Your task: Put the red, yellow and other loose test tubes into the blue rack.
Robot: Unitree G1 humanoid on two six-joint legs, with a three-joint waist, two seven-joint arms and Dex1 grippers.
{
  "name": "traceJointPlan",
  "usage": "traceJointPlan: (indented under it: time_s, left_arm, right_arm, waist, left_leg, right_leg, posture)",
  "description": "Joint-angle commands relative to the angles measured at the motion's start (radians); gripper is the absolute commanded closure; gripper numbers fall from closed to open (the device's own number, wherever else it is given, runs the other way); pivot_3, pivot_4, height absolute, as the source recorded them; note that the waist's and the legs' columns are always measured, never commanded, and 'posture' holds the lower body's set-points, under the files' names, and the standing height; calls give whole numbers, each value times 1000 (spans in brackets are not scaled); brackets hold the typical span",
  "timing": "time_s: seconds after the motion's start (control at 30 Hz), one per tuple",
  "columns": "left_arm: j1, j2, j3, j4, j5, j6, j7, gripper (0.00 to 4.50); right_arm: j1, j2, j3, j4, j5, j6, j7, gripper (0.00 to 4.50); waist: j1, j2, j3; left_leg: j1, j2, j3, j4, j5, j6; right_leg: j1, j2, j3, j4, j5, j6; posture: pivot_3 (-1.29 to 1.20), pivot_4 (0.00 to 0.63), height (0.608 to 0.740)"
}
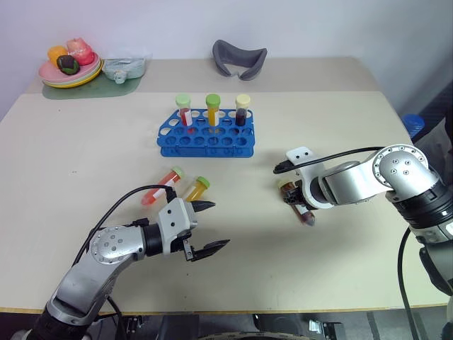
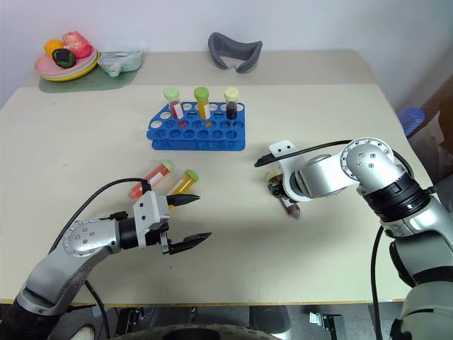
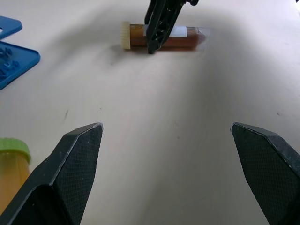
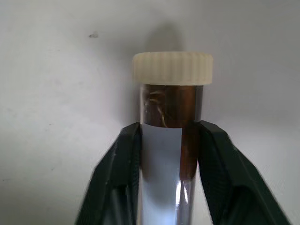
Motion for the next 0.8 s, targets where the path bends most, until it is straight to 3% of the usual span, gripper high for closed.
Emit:
traceJointPlan:
  time_s: [0.03, 0.17, 0.27, 0.47, 0.53, 0.63, 0.8]
  left_arm:
    - [1, -1, 6, -17, 5, -21, -1, 0]
    - [0, -3, 4, -10, 12, -29, -2, 0]
    - [-1, -6, 0, -3, 20, -35, -1, 0]
    - [21, -5, 26, 8, 29, -41, 13, 0]
    - [34, -10, 66, 16, 23, -38, 35, 0]
    - [33, -51, 159, 43, -16, -25, 97, 0]
    - [-15, -107, 239, 88, -43, -14, 168, 0]
  right_arm:
    - [-4, 14, 5, 7, 13, 2, -1, 2743]
    - [-1, 21, 0, 8, 13, -2, -4, 2743]
    - [-10, 19, 1, 2, 13, -1, -10, 3414]
    - [-86, 59, -44, -82, 8, -41, 42, 3414]
    - [-104, 100, -119, -152, -109, -77, 173, 3414]
    - [-90, 128, -196, -273, -485, -271, 457, 3414]
    - [-24, 231, -200, -274, -905, -564, 730, 3414]
  waist:
    - [0, 0, 0]
    - [-1, 0, 0]
    - [-1, 0, 0]
    - [-4, 1, 0]
    - [-7, 2, 1]
    - [3, 2, 1]
    - [9, 1, 0]
  left_leg:
    - [0, 0, 0, 0, 0, 0]
    - [0, 0, 0, 0, 0, 0]
    - [0, 0, 0, 0, 0, 0]
    - [0, 0, 0, 1, 0, 0]
    - [-1, 1, 0, 0, 0, 0]
    - [-2, 1, 0, 0, 0, 0]
    - [-3, 0, 0, 1, 0, 0]
  right_leg:
    - [0, 0, 0, 0, 0, 0]
    - [0, 0, 0, 0, 0, 0]
    - [0, 0, 0, 0, 0, 0]
    - [-1, 0, 0, 1, 0, 0]
    - [-3, 1, 1, 2, 0, 0]
    - [-4, 1, 0, 2, 0, 0]
    - [-3, 0, -2, 0, 0, 0]
  posture:
    - [0, 150, 740]
    - [0, 150, 740]
    - [0, 150, 740]
    - [0, 150, 740]
    - [0, 150, 740]
    - [0, 150, 740]
    - [0, 150, 740]
